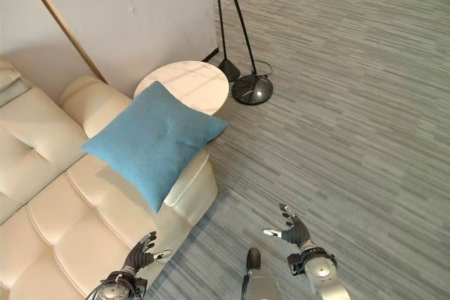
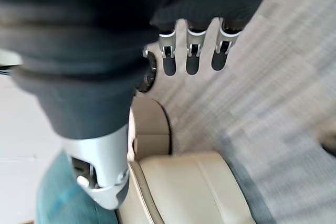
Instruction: Pick up all the scattered cushions and arrange them neatly on the sofa.
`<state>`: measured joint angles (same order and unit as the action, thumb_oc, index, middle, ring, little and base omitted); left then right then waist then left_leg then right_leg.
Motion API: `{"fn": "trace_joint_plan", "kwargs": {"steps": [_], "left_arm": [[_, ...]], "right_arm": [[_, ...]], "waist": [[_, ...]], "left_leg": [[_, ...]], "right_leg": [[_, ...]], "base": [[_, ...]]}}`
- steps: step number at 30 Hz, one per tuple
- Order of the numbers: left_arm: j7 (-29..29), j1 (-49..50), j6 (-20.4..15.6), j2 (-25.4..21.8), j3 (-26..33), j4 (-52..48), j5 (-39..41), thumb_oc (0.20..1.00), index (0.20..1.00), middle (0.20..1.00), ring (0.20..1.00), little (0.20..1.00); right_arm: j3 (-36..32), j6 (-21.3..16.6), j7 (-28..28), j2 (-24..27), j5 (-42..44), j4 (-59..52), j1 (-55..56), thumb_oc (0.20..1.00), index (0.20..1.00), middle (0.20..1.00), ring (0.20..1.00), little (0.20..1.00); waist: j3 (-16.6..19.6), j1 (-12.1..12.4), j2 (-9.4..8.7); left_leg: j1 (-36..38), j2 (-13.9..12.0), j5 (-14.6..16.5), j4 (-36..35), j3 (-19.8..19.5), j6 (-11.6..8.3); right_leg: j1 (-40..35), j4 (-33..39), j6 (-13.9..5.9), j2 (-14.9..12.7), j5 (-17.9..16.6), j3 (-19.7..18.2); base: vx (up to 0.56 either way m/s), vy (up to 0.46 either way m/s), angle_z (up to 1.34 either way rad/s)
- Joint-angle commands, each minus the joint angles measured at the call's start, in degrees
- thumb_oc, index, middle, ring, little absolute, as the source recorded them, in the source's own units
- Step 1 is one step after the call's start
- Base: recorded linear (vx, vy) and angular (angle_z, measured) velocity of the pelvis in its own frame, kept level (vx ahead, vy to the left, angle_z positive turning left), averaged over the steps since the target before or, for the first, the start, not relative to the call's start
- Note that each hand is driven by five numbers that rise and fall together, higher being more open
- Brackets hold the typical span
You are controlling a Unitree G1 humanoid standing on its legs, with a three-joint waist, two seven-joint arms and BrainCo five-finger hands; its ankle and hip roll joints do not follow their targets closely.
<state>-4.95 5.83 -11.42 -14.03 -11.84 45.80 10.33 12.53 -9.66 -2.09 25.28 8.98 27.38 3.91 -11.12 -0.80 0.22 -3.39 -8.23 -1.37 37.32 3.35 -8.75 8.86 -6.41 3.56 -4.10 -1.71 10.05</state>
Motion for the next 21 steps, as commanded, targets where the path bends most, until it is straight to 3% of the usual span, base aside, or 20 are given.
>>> {"fn": "trace_joint_plan", "kwargs": {"steps": [1,3,4,6,7,9,12,16,18,21], "left_arm": [[-1.2,-1.5,-2.2,-3.2,1.6,-1.9,3.4,1.000,1.000,1.000,1.000,1.000],[-1.4,-1.4,-2.3,-3.2,2.5,-1.5,3.9,1.000,1.000,1.000,1.000,1.000],[-1.8,-1.2,-2.3,-3.4,3.2,-1.7,4.3,1.000,1.000,1.000,1.000,1.000],[-2.6,-1.2,-2.3,-3.5,4.1,-1.2,4.6,1.000,1.000,1.000,1.000,1.000],[-3.4,-1.3,-2.3,-3.4,4.7,-1.0,4.9,1.000,1.000,1.000,1.000,1.000],[-4.3,-1.3,-2.3,-3.3,5.9,-0.8,6.0,1.000,1.000,1.000,1.000,1.000],[-4.8,-0.1,-2.5,-2.9,7.7,-0.9,7.6,1.000,1.000,1.000,1.000,1.000],[-5.0,0.0,-2.4,-4.2,8.3,-1.5,7.1,1.000,1.000,1.000,1.000,1.000],[-4.8,-0.1,-2.4,-4.9,8.1,-1.6,6.3,1.000,1.000,1.000,1.000,1.000],[-4.5,-0.2,-2.5,-5.1,8.0,-1.6,6.1,1.000,1.000,1.000,1.000,1.000]], "right_arm": [[0.0,-2.5,-0.1,0.5,0.6,-4.7,2.7,1.000,1.000,1.000,1.000,1.000],[-0.8,-2.5,-0.2,0.6,0.5,-4.5,3.7,1.000,1.000,1.000,1.000,1.000],[-1.3,-2.5,-0.4,0.6,0.6,-4.4,4.4,1.000,1.000,1.000,1.000,1.000],[-1.6,-2.4,-0.9,0.5,0.7,-3.9,4.3,1.000,1.000,1.000,1.000,1.000],[-1.7,-2.4,-1.2,0.1,0.9,-3.8,4.3,1.000,1.000,1.000,1.000,1.000],[-1.6,-2.3,-1.3,-0.4,1.0,-4.0,4.5,1.000,1.000,1.000,1.000,1.000],[-0.9,-2.0,-0.7,-1.3,-0.5,-4.2,3.8,1.000,1.000,1.000,1.000,1.000],[-1.2,-1.9,-0.4,-1.7,-1.5,-5.4,2.9,1.000,1.000,1.000,1.000,1.000],[-1.3,-2.1,-0.5,-2.3,-1.3,-5.1,2.7,1.000,1.000,1.000,1.000,1.000],[-1.4,-2.1,-0.3,-2.4,-1.2,-5.2,3.0,1.000,1.000,1.000,1.000,1.000]], "waist": [[1.8,-0.2,-2.51],[1.7,0.4,-2.95],[1.7,0.7,-2.97],[2.0,1.0,-2.91],[2.2,1.0,-3.03],[2.7,1.2,-2.81],[4.3,2.6,-3.35],[3.6,2.5,-3.74],[3.3,2.6,-3.57],[3.8,2.6,-3.39]], "left_leg": [[-2.3,2.4,2.1,-11.9,7.1,4.34],[-5.4,2.8,3.8,-16.6,9.3,5.08],[-7.2,3.0,3.0,-21.8,10.7,5.05],[-8.6,2.8,-0.5,-26.3,11.8,4.19],[-8.7,2.3,-0.6,-27.2,12.9,3.41],[-6.9,2.1,-2.0,-30.0,15.9,4.48],[-4.1,4.6,0.6,-31.4,14.3,6.88],[-0.7,7.0,2.5,-32.5,12.1,9.74],[0.4,7.6,3.1,-33.2,10.0,10.26],[0.9,8.4,2.7,-34.4,7.5,10.22]], "right_leg": [[-5.5,4.3,-8.61,-3.7,2.1,1.9],[-7.8,5.1,-8.49,-3.0,3.7,3.4],[-9.1,5.5,-8.29,-2.1,5.0,3.9],[-10.6,5.9,-8.22,-1.0,5.9,4.6],[-11.9,5.8,-8.46,-0.7,7.3,4.9],[-12.5,4.5,-8.42,-0.4,7.3,6.5],[-12.4,-1.9,-10.03,-2.5,8.1,7.1],[-7.0,-15.6,-13.59,-6.3,2.3,5.9],[-5.4,-18.1,-13.60,-6.3,2.1,4.2],[-4.9,-15.6,-12.88,-5.3,2.4,2.3]], "base": [[0.35,-0.192,0.37],[0.24,-0.072,0.34],[0.28,-0.047,0.31],[0.29,-0.001,0.39],[0.25,0.043,0.39],[0.24,0.112,0.22],[0.31,0.257,-0.08],[0.15,0.171,-0.08],[0.11,0.089,0.42],[0.11,0.007,1.05]]}}
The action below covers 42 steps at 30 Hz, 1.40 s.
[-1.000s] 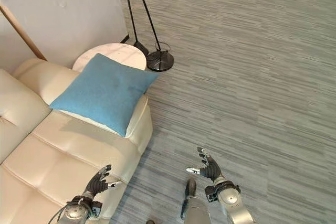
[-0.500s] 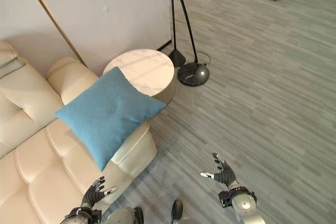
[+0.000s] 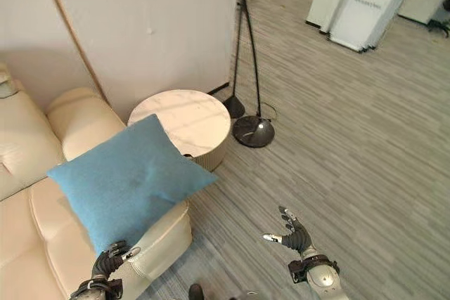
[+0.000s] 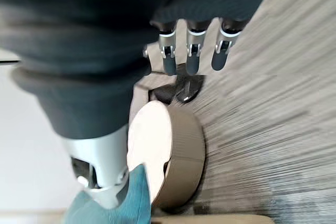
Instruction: Pick up all the scattered cushions and arrange them neatly on the sofa.
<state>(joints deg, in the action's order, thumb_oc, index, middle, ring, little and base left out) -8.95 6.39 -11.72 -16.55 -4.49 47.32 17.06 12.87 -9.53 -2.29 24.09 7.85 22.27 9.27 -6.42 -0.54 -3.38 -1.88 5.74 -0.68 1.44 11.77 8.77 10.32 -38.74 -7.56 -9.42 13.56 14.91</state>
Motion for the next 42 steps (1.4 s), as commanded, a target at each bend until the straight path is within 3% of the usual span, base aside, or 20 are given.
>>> {"fn": "trace_joint_plan", "kwargs": {"steps": [1,2,3,4,5,8,11,19,21,25,28,32,39,42], "left_arm": [[-0.4,-0.8,-2.4,-2.8,0.7,-3.1,-0.6,1.000,1.000,1.000,1.000,1.000],[-0.4,-0.9,-2.5,-2.9,0.5,-3.0,-1.0,1.000,1.000,1.000,1.000,1.000],[-0.4,-0.9,-2.5,-2.9,0.5,-3.0,-1.0,1.000,1.000,1.000,1.000,1.000],[-0.5,-1.2,-2.6,-3.1,0.5,-2.7,-1.4,1.000,1.000,1.000,1.000,1.000],[-0.4,-1.5,-2.7,-3.2,0.3,-2.5,-1.5,1.000,1.000,1.000,1.000,1.000],[-0.4,-2.0,-2.8,-3.4,0.0,-3.0,-1.8,1.000,1.000,1.000,1.000,1.000],[0.1,-2.2,-3.1,-3.8,-0.3,-3.8,-2.0,1.000,1.000,1.000,1.000,1.000],[0.6,-3.4,-3.2,-5.3,-0.7,-5.5,-1.3,1.000,1.000,1.000,1.000,1.000],[0.0,-6.4,-3.3,-6.0,-2.0,-4.8,-1.4,1.000,1.000,1.000,1.000,1.000],[-0.4,-11.8,-3.4,-7.5,-4.5,-4.7,-1.0,1.000,1.000,1.000,1.000,1.000],[-0.4,-15.2,-3.3,-8.7,-6.2,-3.7,-0.4,1.000,1.000,1.000,1.000,1.000],[-0.3,-20.1,-3.3,-10.4,-7.6,-2.5,1.3,1.000,1.000,1.000,1.000,1.000],[-2.8,-37.0,-4.1,-13.4,-10.0,7.0,7.1,1.000,1.000,1.000,1.000,1.000],[-3.8,-48.3,-3.8,-13.0,-13.5,14.9,9.4,1.000,1.000,1.000,1.000,1.000]], "right_arm": [[-1.8,-2.2,-0.2,-1.3,0.2,0.2,-2.5,1.000,1.000,1.000,1.000,1.000],[-1.9,-2.2,-0.3,-1.5,0.5,0.0,-2.6,1.000,1.000,1.000,1.000,1.000],[-1.9,-2.2,-0.3,-1.4,0.5,0.0,-2.6,1.000,1.000,1.000,1.000,1.000],[-1.8,-2.3,-0.5,-1.3,0.5,0.1,-2.9,1.000,1.000,1.000,1.000,1.000],[-1.8,-2.3,-0.5,-1.2,0.5,0.1,-3.1,1.000,1.000,1.000,1.000,1.000],[-1.8,-2.1,-0.8,-0.8,0.1,0.2,-3.7,1.000,1.000,1.000,1.000,1.000],[-2.2,-2.1,-0.9,-0.3,-0.4,-0.1,-4.1,1.000,1.000,1.000,1.000,1.000],[-2.4,-2.1,-1.6,2.5,-0.4,-0.8,-7.9,1.000,1.000,1.000,1.000,1.000],[-2.3,-2.1,-1.9,2.9,1.2,0.2,-9.8,1.000,1.000,1.000,1.000,1.000],[-1.5,-1.5,-2.5,3.6,4.6,3.6,-13.2,1.000,1.000,1.000,1.000,1.000],[-0.8,-0.7,-2.4,2.8,9.0,8.2,-16.6,1.000,1.000,1.000,1.000,1.000],[1.5,0.4,-2.7,2.0,12.2,14.6,-23.1,1.000,1.000,1.000,1.000,1.000],[7.6,1.4,-5.2,-0.3,14.9,27.1,-42.4,1.000,1.000,1.000,1.000,1.000],[13.3,1.8,-6.4,-3.6,15.3,33.4,-54.1,1.000,1.000,1.000,1.000,1.000]], "waist": [[-0.5,2.5,0.26],[-0.4,2.3,0.37],[-0.4,2.2,0.39],[-0.9,1.9,0.20],[-1.4,1.6,0.19],[-2.3,1.0,0.22],[-2.4,1.0,-0.57],[-0.7,2.0,-0.20],[-1.3,1.6,0.00],[-1.5,0.3,0.36],[-1.6,0.1,0.47],[-2.7,0.5,0.23],[-8.7,1.7,-0.30],[-12.1,2.1,-0.31]], "left_leg": [[-0.1,-5.2,1.9,0.4,-2.8,-7.42],[0.4,-4.9,1.9,-0.7,-5.2,-7.67],[0.6,-4.9,1.9,-0.8,-5.3,-7.69],[1.2,-4.2,2.1,-0.8,-7.7,-7.77],[1.7,-3.9,2.5,-0.7,-9.2,-7.85],[2.4,-3.2,3.6,-0.1,-12.9,-8.27],[2.5,-1.9,4.9,1.2,-15.2,-8.93],[1.1,-3.2,4.8,1.4,-18.0,-11.37],[-0.8,-3.7,4.7,2.6,-17.4,-12.25],[-2.8,-6.9,4.1,3.3,-10.4,-12.77],[-3.9,-7.8,3.7,3.5,-8.1,-12.51],[-5.5,-7.8,3.5,3.2,-7.3,-12.00],[-12.3,-7.9,2.4,4.8,-6.2,-12.06],[-15.4,-8.2,1.3,5.3,-6.2,-12.49]], "right_leg": [[-6.2,20.2,-1.52,0.2,-12.2,-3.9],[-4.9,24.7,-1.44,0.6,-12.1,-6.1],[-5.1,24.7,-1.44,0.6,-12.0,-6.0],[-3.7,28.2,-1.74,1.5,-13.2,-9.6],[-3.1,30.1,-2.00,1.9,-13.8,-10.9],[-0.7,33.4,-2.54,1.9,-15.8,-12.7],[-2.1,35.9,-2.78,0.8,-16.7,-11.4],[-5.6,37.7,-0.93,1.8,-14.7,-7.2],[-6.0,37.4,-0.35,1.3,-13.6,-5.3],[-6.4,36.3,0.50,0.3,-11.9,-1.9],[-5.7,35.0,0.95,0.2,-11.2,-1.1],[-3.0,33.6,1.12,0.1,-11.2,-1.9],[4.4,32.4,0.92,0.1,-13.1,-4.7],[7.4,32.5,0.55,0.0,-14.0,-5.9]], "base": [[0.15,-0.072,0.97],[0.15,-0.073,0.84],[0.18,-0.084,0.81],[0.14,-0.070,1.04],[0.17,-0.093,1.00],[0.14,-0.089,0.78],[0.12,-0.113,0.74],[0.11,-0.141,0.51],[0.01,-0.088,0.96],[0.02,-0.028,0.61],[0.05,0.017,0.70],[0.02,0.045,0.02],[-0.10,0.048,-0.02],[-0.10,0.055,-0.03]]}}
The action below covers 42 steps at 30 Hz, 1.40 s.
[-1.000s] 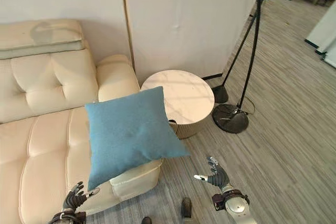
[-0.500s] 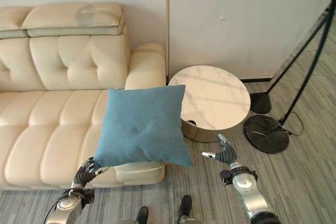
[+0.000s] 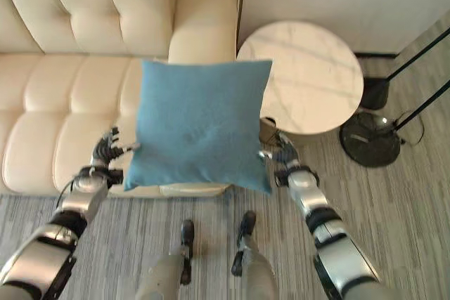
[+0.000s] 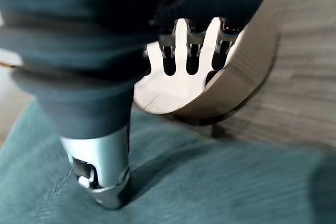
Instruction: Pick up all the scattered cushions and arrange them neatly on the sofa.
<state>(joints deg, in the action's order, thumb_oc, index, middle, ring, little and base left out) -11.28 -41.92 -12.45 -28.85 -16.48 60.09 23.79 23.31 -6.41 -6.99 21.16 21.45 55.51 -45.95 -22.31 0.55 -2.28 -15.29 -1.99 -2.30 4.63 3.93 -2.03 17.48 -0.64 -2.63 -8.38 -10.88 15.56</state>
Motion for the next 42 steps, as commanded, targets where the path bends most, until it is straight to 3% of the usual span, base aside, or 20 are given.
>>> {"fn": "trace_joint_plan", "kwargs": {"steps": [1,4,5,6,11,16,17,28,29,31,33,34,38,40,42], "left_arm": [[-1.5,-2.8,-2.9,-0.1,-2.7,3.9,2.8,1.000,1.000,1.000,1.000,1.000],[-1.8,-10.4,-1.7,6.5,-7.7,6.0,2.8,1.000,1.000,1.000,1.000,1.000],[-2.4,-10.2,-2.0,9.5,-9.3,3.6,2.3,1.000,1.000,1.000,1.000,1.000],[-2.4,-9.4,-2.2,10.5,-9.9,1.4,2.0,0.200,0.200,0.200,0.200,0.200],[-5.4,0.2,-7.0,13.3,-9.7,-21.9,3.3,0.200,0.200,0.200,0.200,0.200],[-4.7,7.1,-8.0,12.4,-8.7,-34.1,1.6,0.200,0.200,0.200,0.200,0.200],[-4.0,11.3,-8.1,11.5,-7.9,-40.1,0.3,0.200,0.200,0.200,0.200,0.200],[-1.5,31.6,-8.9,7.8,-2.2,-60.9,-4.6,0.200,0.200,0.200,0.200,0.200],[-1.2,34.9,-9.3,7.2,-1.3,-63.8,-4.7,0.200,0.200,0.200,0.200,0.200],[-0.9,35.5,-9.2,6.9,-1.3,-64.3,-4.2,0.200,0.200,0.200,0.200,0.200],[-0.5,36.0,-9.2,6.6,-1.4,-64.6,-4.0,0.200,0.200,0.200,0.200,0.200],[0.3,36.8,-9.2,6.0,-1.4,-65.0,-3.6,0.200,0.200,0.200,0.200,0.200],[2.1,38.9,-8.6,5.3,-1.1,-65.5,-2.0,0.200,0.200,0.200,0.200,0.200],[1.9,40.0,-8.4,5.1,-0.6,-66.0,-2.0,0.200,0.200,0.200,0.200,0.200],[2.3,40.3,-8.3,4.8,-0.2,-65.6,-1.6,0.200,0.200,0.200,0.200,0.200]], "right_arm": [[4.1,-1.3,-2.0,-2.0,1.8,1.6,-1.4,1.000,1.000,1.000,1.000,1.000],[9.3,-1.6,-3.0,-8.0,3.1,0.8,-7.9,1.000,1.000,1.000,1.000,1.000],[10.6,-2.1,-3.6,-9.6,3.3,-1.1,-8.0,0.736,0.736,0.736,0.736,0.736],[11.0,-2.3,-3.5,-9.8,3.3,-3.1,-7.3,0.200,0.200,0.200,0.200,0.200],[9.9,-5.2,-4.1,-7.4,-0.9,-21.6,1.6,0.200,0.200,0.200,0.200,0.200],[7.1,-6.7,-3.4,-6.1,-2.3,-31.9,10.5,0.200,0.200,0.200,0.200,0.200],[5.7,-7.6,-2.0,-5.7,-1.8,-38.5,15.5,0.200,0.200,0.200,0.200,0.200],[1.5,-9.8,5.9,-0.7,-3.2,-63.3,36.0,0.200,0.200,0.200,0.200,0.200],[1.2,-10.0,7.4,-0.8,-1.7,-66.2,39.8,0.200,0.200,0.200,0.200,0.200],[1.1,-10.1,8.1,-1.0,0.2,-66.4,40.9,0.200,0.200,0.200,0.200,0.200],[0.6,-10.1,8.3,-0.8,0.4,-67.1,41.6,0.200,0.200,0.200,0.200,0.200],[0.3,-10.4,9.1,-0.2,0.7,-68.3,42.3,0.200,0.200,0.200,0.200,0.200],[-0.7,-11.1,8.7,0.5,-0.1,-69.2,42.3,0.200,0.200,0.200,0.200,0.200],[-1.1,-11.4,7.7,0.1,-0.8,-69.0,41.9,0.200,0.200,0.200,0.200,0.200],[-1.2,-11.6,7.4,0.4,-0.3,-68.9,41.7,0.200,0.200,0.200,0.200,0.200]], "waist": [[3.1,1.1,-1.36],[0.5,0.7,-1.65],[0.1,0.5,-1.79],[0.1,0.5,-1.84],[1.3,0.2,-2.36],[3.1,-0.3,-2.34],[4.7,-0.7,-2.25],[11.7,-2.9,-1.30],[12.5,-3.1,-1.11],[12.4,-3.2,-1.07],[12.2,-3.2,-1.01],[12.2,-3.0,-0.67],[13.8,-1.4,-0.14],[14.4,0.0,-0.54],[14.5,1.0,-0.76]], "left_leg": [[-2.6,-0.4,2.7,2.2,1.6,-1.74],[-4.7,-0.5,1.5,2.0,1.6,-2.27],[-4.7,-0.6,1.2,1.5,1.5,-2.54],[-4.6,-0.6,1.1,1.1,1.4,-2.64],[-2.7,-0.3,1.7,-0.3,1.5,-2.58],[-0.2,-0.2,2.4,-0.7,1.8,-2.17],[2.0,-0.1,2.9,-1.5,2.3,-1.77],[11.8,1.6,5.8,-2.7,4.8,0.87],[13.9,1.4,5.8,-3.8,5.8,1.40],[14.0,1.3,5.3,-4.1,5.7,1.44],[13.9,1.2,5.0,-4.1,5.1,1.53],[13.0,0.7,4.1,-3.5,3.9,1.71],[10.9,0.0,1.6,-3.5,0.8,1.33],[9.2,0.0,-0.2,-3.7,-0.9,0.14],[5.9,-0.2,-3.3,-4.0,-2.4,-2.14]], "right_leg": [[1.1,-5.7,-4.48,-1.0,10.1,-6.9],[2.9,-5.1,-5.06,-1.0,8.9,-7.3],[2.8,-4.5,-5.21,-1.0,8.6,-7.2],[2.7,-4.2,-5.27,-0.9,8.5,-7.1],[1.3,-2.8,-5.56,-1.0,8.0,-7.6],[-0.8,-2.3,-5.62,-1.3,8.1,-7.6],[-2.5,-1.9,-5.80,-1.2,8.0,-7.6],[-8.9,-2.3,-7.50,-1.1,8.1,-9.4],[-8.8,-4.0,-8.86,-1.4,6.8,-10.0],[-8.6,-5.5,-9.13,-1.2,6.6,-10.9],[-8.7,-6.7,-9.14,-0.6,7.5,-11.9],[-9.3,-10.6,-8.27,1.5,10.1,-14.2],[-13.0,-17.5,-6.05,4.9,15.5,-15.5],[-16.5,-15.2,-4.50,6.3,18.5,-15.6],[-19.5,-8.6,-2.77,7.7,20.8,-15.5]], "base": [[-0.11,0.059,-0.06],[-0.07,0.049,-0.04],[0.00,0.000,0.00],[0.00,0.000,0.00],[0.00,-0.001,0.01],[0.03,0.004,-0.07],[0.08,0.035,-0.10],[0.05,0.102,-0.18],[-0.06,0.069,-0.38],[-0.11,0.030,-0.30],[-0.15,-0.015,-0.09],[-0.19,-0.044,0.09],[-0.21,-0.112,0.47],[-0.20,-0.197,0.88],[-0.32,-0.296,0.86]]}}
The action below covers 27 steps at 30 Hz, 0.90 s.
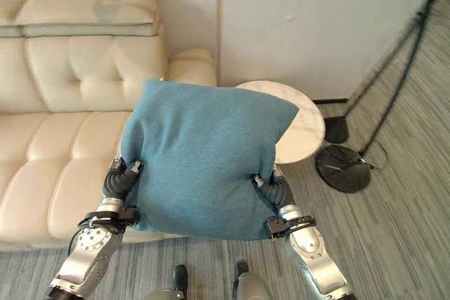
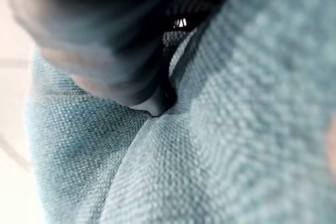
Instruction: Pick up all the scattered cushions and arrange them neatly on the sofa.
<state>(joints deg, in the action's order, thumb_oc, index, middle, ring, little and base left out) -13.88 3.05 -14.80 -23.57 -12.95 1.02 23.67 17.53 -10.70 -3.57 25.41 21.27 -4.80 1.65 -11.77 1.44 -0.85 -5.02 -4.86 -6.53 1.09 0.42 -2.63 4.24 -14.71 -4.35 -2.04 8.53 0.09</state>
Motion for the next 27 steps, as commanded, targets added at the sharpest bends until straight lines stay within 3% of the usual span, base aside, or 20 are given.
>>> {"fn": "trace_joint_plan", "kwargs": {"steps": [1,4,6,7,8,9,12,13,14,20,27], "left_arm": [[5.0,-4.6,-5.8,-0.1,-3.7,-6.3,-1.4,0.200,0.200,0.200,0.200,0.200],[5.5,-4.7,-5.5,0.4,-4.3,-6.5,-0.9,0.200,0.200,0.200,0.200,0.200],[6.3,-5.1,-5.7,1.1,-4.9,-6.0,-0.5,0.200,0.200,0.200,0.200,0.200],[7.2,-4.8,-5.6,1.2,-5.1,-6.2,-0.1,0.200,0.200,0.200,0.200,0.200],[7.7,-5.1,-5.6,1.4,-5.7,-6.2,-0.1,0.200,0.200,0.200,0.200,0.200],[7.7,-5.1,-5.6,1.4,-5.7,-6.2,-0.1,0.200,0.200,0.200,0.200,0.200],[8.0,-6.3,-5.3,1.9,-6.8,-6.2,0.1,0.200,0.200,0.200,0.200,0.200],[8.2,-6.5,-5.0,1.9,-7.2,-6.2,0.4,0.200,0.200,0.200,0.200,0.200],[8.4,-7.0,-4.7,1.8,-7.7,-6.0,0.5,0.200,0.200,0.200,0.200,0.200],[9.3,-4.9,-4.1,0.3,-6.5,-6.4,0.3,0.200,0.200,0.200,0.200,0.200],[8.9,-5.5,-4.2,-1.3,-5.6,-6.3,-0.7,0.200,0.200,0.200,0.200,0.200]], "right_arm": [[4.0,-7.8,3.4,-3.3,0.0,-8.3,-5.8,0.200,0.200,0.200,0.200,0.200],[3.2,-7.8,2.9,-2.2,-0.4,-8.1,-5.6,0.200,0.200,0.200,0.200,0.200],[2.9,-7.5,2.5,-1.5,-0.8,-7.6,-5.4,0.200,0.200,0.200,0.200,0.200],[2.6,-7.5,2.8,-1.2,-0.5,-7.9,-4.7,0.200,0.200,0.200,0.200,0.200],[1.7,-7.8,3.3,-1.0,0.5,-8.2,-3.3,0.200,0.200,0.200,0.200,0.200],[1.7,-7.8,3.4,-1.0,0.5,-8.2,-3.3,0.200,0.200,0.200,0.200,0.200],[0.5,-8.0,3.3,-0.8,0.6,-8.5,-2.3,0.200,0.200,0.200,0.200,0.200],[0.2,-7.9,3.1,-1.0,0.6,-8.8,-2.0,0.200,0.200,0.200,0.200,0.200],[0.0,-7.8,3.1,-1.1,0.5,-9.0,-1.7,0.200,0.200,0.200,0.200,0.200],[1.4,-6.8,3.8,-1.8,0.3,-8.9,-2.1,0.200,0.200,0.200,0.200,0.200],[3.4,-5.8,4.3,-3.3,-0.2,-7.9,-4.8,0.200,0.200,0.200,0.200,0.200]], "waist": [[3.2,0.3,-1.85],[2.2,-0.3,-1.01],[1.8,-1.3,-0.81],[2.1,-1.9,-1.50],[2.5,-3.2,-2.63],[2.6,-3.2,-2.61],[3.7,-5.5,-2.14],[4.2,-6.1,-1.58],[4.3,-6.6,-1.31],[3.7,-5.5,-2.64],[2.7,-3.7,-3.66]], "left_leg": [[-8.7,1.6,-2.1,0.1,0.1,-4.50],[-11.1,0.3,-3.4,0.8,1.6,-5.46],[-10.1,-1.6,-1.9,1.6,6.6,-3.77],[-8.6,-1.8,0.9,4.3,8.6,-2.52],[-5.8,-1.6,6.0,8.7,11.5,-1.72],[-5.9,-1.7,5.9,8.7,11.4,-1.70],[-0.6,-4.1,8.3,7.8,20.4,-2.07],[1.2,-4.6,9.7,6.9,21.6,-2.88],[1.9,-4.8,9.2,5.8,22.7,-3.21],[0.4,-3.4,10.6,7.2,20.3,-2.36],[-3.0,0.4,11.9,8.6,18.5,1.02]], "right_leg": [[-6.7,10.3,0.39,2.7,0.9,0.4],[-6.7,12.7,0.63,3.0,-0.3,3.0],[-5.9,13.7,0.55,2.2,-1.6,5.6],[-5.8,14.7,0.30,0.9,-2.6,7.3],[-5.4,15.0,0.27,-0.8,-3.4,10.0],[-5.2,15.0,0.29,-0.8,-3.6,10.0],[-4.9,15.6,0.01,-2.2,-3.8,15.2],[-5.6,15.8,-0.44,-2.3,-3.0,16.1],[-5.7,15.9,-0.62,-2.6,-3.3,17.4],[-6.5,15.4,-1.49,-4.5,-4.3,17.9],[-3.1,12.1,-3.29,-7.7,-6.0,16.1]], "base": [[-0.31,-0.261,1.02],[-0.30,-0.132,1.10],[-0.33,-0.022,0.49],[-0.33,0.002,1.23],[-0.24,0.001,1.05],[-0.16,0.010,0.99],[-0.01,0.079,0.85],[0.09,0.140,1.04],[0.11,0.139,1.03],[0.07,0.138,0.53],[0.02,0.224,0.05]]}}
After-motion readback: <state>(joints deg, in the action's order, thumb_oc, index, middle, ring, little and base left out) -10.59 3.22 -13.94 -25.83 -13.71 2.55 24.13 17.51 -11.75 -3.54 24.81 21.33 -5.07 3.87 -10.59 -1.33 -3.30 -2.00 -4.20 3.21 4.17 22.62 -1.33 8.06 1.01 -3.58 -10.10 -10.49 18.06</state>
